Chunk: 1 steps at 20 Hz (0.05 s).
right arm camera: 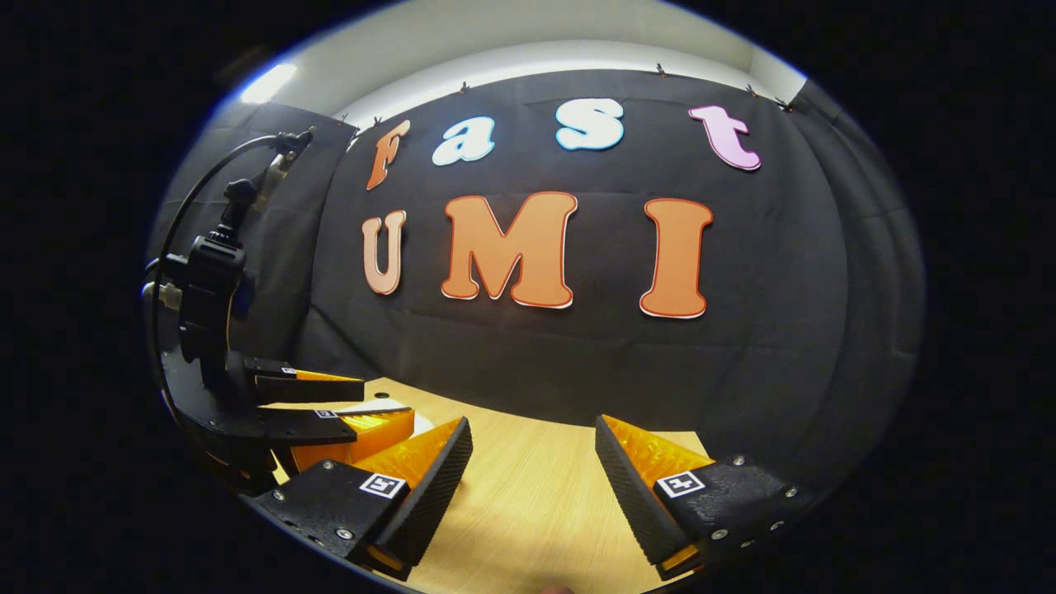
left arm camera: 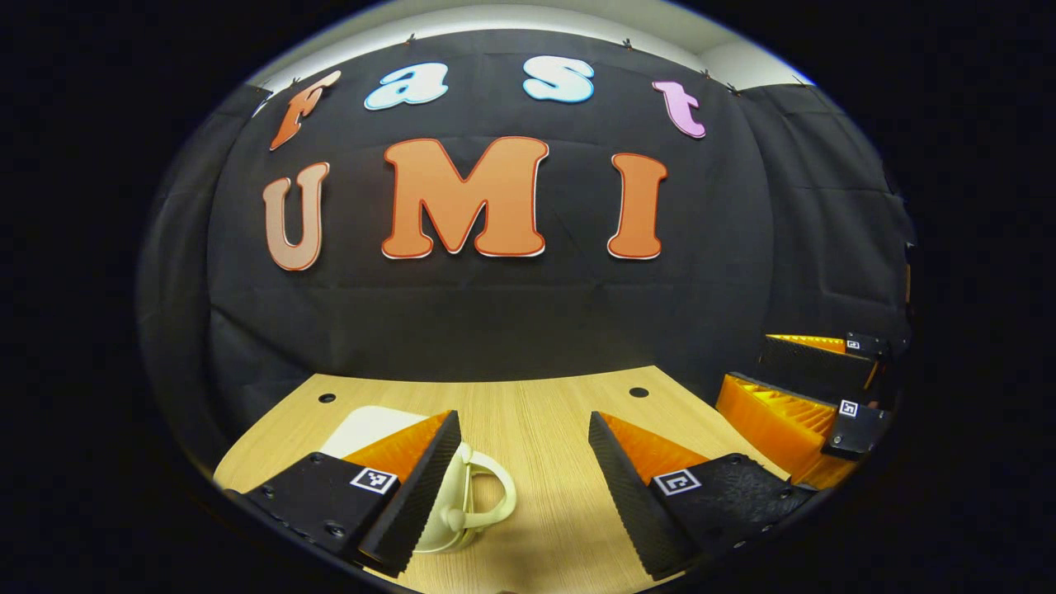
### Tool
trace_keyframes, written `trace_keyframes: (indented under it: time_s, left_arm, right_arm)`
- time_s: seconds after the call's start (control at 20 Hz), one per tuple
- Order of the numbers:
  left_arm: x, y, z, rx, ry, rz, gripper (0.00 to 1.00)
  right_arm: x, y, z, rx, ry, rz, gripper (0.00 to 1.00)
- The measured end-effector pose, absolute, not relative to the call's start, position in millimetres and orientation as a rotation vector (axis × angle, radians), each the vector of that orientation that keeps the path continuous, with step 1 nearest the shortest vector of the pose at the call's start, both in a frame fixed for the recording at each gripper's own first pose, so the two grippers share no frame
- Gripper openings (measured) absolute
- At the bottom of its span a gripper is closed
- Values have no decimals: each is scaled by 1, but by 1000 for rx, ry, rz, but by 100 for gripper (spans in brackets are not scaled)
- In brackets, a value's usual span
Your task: First open the suitcase, pack the skin care products into it, and then close the suitcase.
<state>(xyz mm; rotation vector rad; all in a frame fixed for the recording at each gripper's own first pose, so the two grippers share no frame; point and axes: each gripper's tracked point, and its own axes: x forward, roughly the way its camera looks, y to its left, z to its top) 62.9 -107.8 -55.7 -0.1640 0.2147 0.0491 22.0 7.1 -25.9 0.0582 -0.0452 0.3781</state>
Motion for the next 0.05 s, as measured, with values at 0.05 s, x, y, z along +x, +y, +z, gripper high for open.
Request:
trace_keyframes:
  time_s: [0.05]
  left_arm:
    - [61,-105,-53,-157,211,59,97]
  right_arm:
    - [22,8,-24,61,-51,383,95]
